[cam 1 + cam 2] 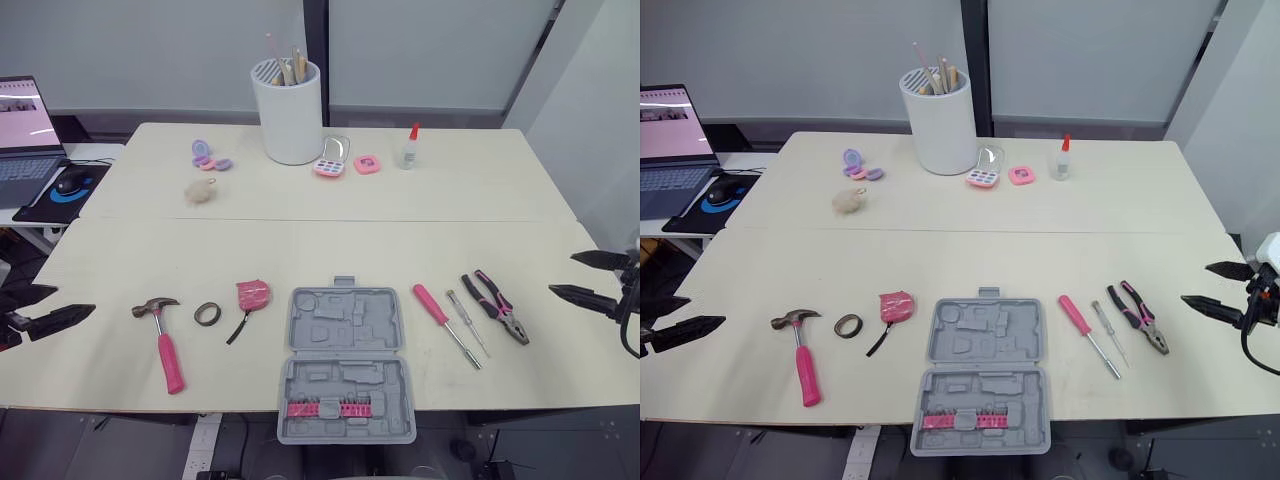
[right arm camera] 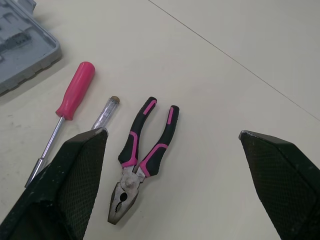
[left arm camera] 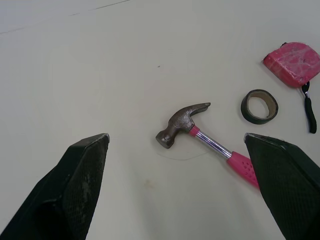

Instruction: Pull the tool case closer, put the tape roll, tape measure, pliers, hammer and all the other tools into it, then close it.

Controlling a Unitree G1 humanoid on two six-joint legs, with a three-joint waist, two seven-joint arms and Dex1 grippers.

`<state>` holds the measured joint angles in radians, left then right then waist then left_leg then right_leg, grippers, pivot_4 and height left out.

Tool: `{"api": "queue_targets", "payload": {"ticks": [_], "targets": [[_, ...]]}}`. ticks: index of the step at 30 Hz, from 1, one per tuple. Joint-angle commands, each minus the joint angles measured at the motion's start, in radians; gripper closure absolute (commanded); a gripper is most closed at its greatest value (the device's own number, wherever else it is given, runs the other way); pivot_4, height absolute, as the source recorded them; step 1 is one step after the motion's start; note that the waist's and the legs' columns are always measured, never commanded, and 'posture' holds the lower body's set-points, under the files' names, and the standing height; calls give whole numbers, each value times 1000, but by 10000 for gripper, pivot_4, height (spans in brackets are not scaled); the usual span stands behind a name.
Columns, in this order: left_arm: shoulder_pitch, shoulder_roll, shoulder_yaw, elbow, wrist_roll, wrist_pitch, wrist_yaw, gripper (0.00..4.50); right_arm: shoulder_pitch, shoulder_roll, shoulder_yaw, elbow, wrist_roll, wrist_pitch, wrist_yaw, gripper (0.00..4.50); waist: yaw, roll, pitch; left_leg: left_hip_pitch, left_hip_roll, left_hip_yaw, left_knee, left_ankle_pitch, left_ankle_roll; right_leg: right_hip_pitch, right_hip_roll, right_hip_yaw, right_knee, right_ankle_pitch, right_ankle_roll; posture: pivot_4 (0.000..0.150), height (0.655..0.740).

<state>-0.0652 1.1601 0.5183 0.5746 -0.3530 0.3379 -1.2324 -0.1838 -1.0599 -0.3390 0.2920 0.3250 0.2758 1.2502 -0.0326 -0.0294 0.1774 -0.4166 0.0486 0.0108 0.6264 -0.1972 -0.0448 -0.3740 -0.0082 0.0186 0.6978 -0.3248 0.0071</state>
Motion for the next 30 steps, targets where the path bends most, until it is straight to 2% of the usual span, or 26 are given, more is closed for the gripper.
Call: {"api": "queue_targets", "payload": {"ticks": [1, 7, 15, 22, 27, 30], "targets": [[31, -6, 17, -78, -10, 19, 16, 0, -12, 35, 39, -105, 4, -26, -21, 123, -1, 0, 0, 0, 0, 0, 0, 0, 0, 0, 0, 0, 0, 0, 0, 1500, 7400], [123, -60, 27, -203, -15, 47, 52, 0, -86, 188, 146, -384, 91, 49, -86, 123, -6, 1, 0, 0, 0, 0, 0, 0, 0, 0, 0, 0, 1, 0, 0, 1500, 7400], [270, -106, 52, -373, -8, 60, 90, 0, -255, 370, 285, -691, 317, 271, -178, 123, 1, -1, 0, -1, 0, -3, 0, 0, 0, 0, -1, -2, 0, 0, 0, 1500, 7400], [352, -124, 107, -490, -24, 111, 111, 0, -341, 529, 372, -800, 405, 315, -276, 123, 5, -3, -1, -1, 0, -5, 0, 0, 0, 0, -2, -3, 0, 0, 0, 1500, 7400], [366, -114, 99, -562, -24, 119, 94, 0, -332, 544, 431, -802, 342, 274, -285, 123, 4, -4, -2, -1, -1, -4, 0, 0, 0, 0, -3, -3, 0, 0, 0, 1500, 7400], [333, -111, 36, -639, -17, 98, 90, 0, -317, 544, 463, -775, 284, 229, -283, 123, 6, -4, -2, -1, -1, -5, 0, 0, 0, 0, -3, -4, 0, 0, 0, 1500, 7400]]}}
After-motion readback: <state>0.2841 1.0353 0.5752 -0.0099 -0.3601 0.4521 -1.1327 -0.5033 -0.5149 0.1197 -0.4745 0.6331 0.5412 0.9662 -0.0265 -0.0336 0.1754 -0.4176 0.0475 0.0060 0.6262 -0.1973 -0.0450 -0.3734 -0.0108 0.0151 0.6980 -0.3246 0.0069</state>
